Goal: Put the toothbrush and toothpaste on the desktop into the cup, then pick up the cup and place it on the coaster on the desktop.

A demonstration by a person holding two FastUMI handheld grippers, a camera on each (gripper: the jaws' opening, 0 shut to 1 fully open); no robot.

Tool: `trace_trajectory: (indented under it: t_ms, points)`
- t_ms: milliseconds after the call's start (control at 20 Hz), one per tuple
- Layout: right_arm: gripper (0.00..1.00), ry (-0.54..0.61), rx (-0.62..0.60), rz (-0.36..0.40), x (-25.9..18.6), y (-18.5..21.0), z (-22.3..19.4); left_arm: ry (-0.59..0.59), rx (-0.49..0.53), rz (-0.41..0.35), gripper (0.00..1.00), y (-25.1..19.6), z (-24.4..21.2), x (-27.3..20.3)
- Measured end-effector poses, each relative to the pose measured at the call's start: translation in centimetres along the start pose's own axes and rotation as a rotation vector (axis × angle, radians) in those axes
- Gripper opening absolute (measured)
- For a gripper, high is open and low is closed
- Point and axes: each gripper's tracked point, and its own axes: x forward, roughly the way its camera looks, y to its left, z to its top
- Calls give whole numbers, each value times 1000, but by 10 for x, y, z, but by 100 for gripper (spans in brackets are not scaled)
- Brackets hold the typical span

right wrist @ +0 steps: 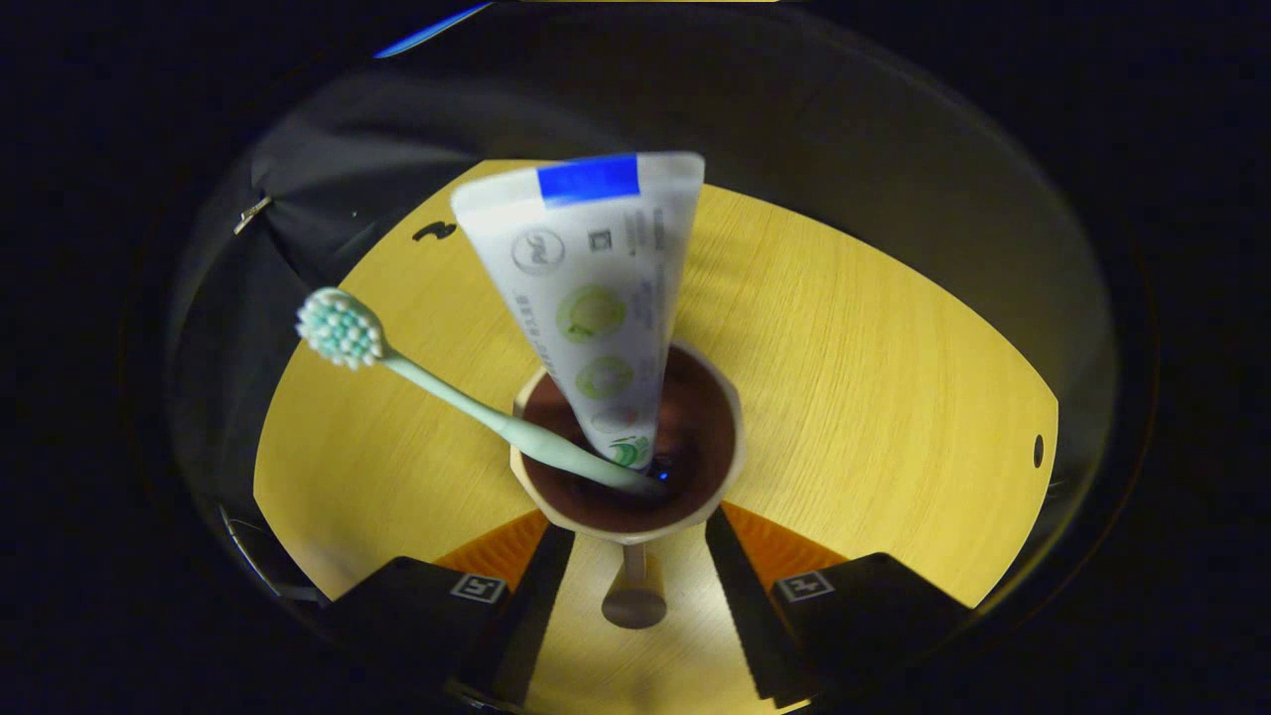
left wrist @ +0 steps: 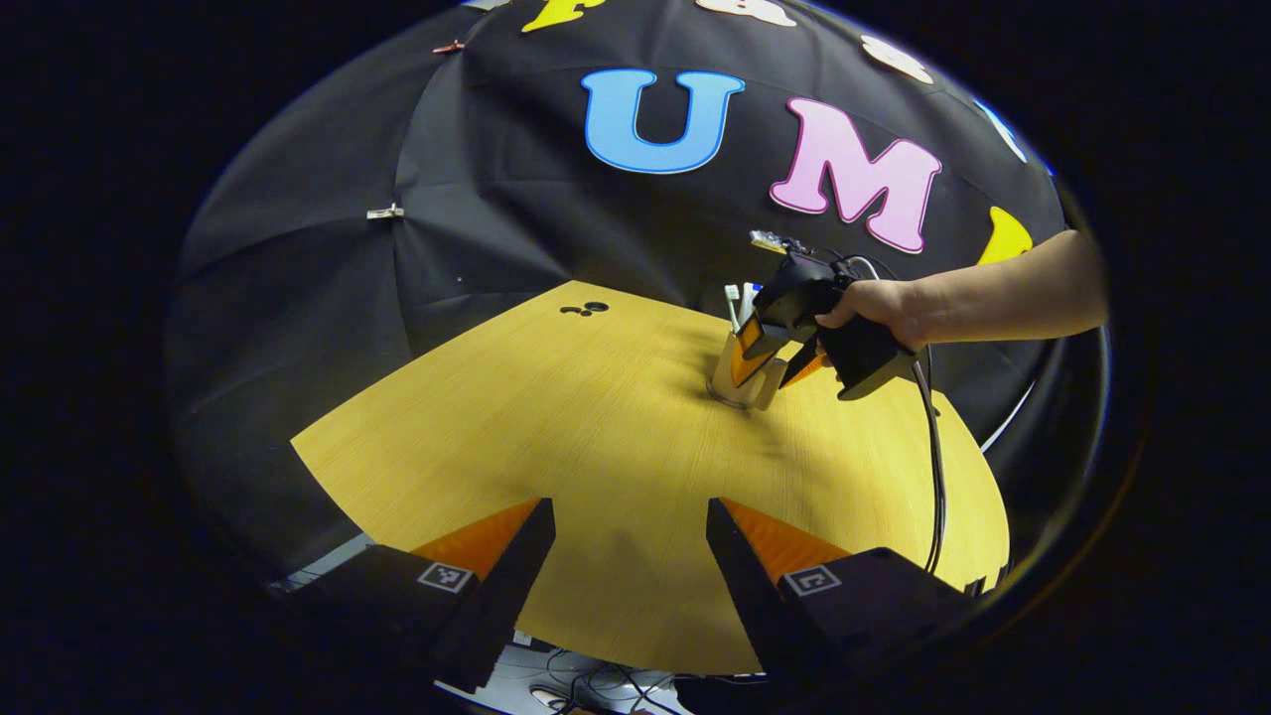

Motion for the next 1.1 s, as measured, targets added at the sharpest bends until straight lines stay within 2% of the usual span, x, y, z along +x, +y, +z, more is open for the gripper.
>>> trace_trajectory:
  t_ms: [50, 150, 350, 750, 900, 1100]
  points:
    - [94, -25, -4, -12, -9, -5, 2, -5, 3, -5, 98, -1, 2, -1]
    - [99, -84, 3, -23, -30, -13, 1, -18, 12, -15, 98, -9, 13, -1]
    - [99, -230, 54, -34, -88, -26, -14, -64, 33, -50, 98, -23, 36, -7]
    - [98, -462, 62, -51, -210, -33, -64, -184, 85, -158, 98, -75, 107, -33]
    - [99, -506, 62, -68, -243, -33, -90, -238, 92, -197, 98, -97, 133, -48]
    - [98, -589, 102, -106, -289, -39, -126, -304, 124, -205, 98, -110, 151, -70]
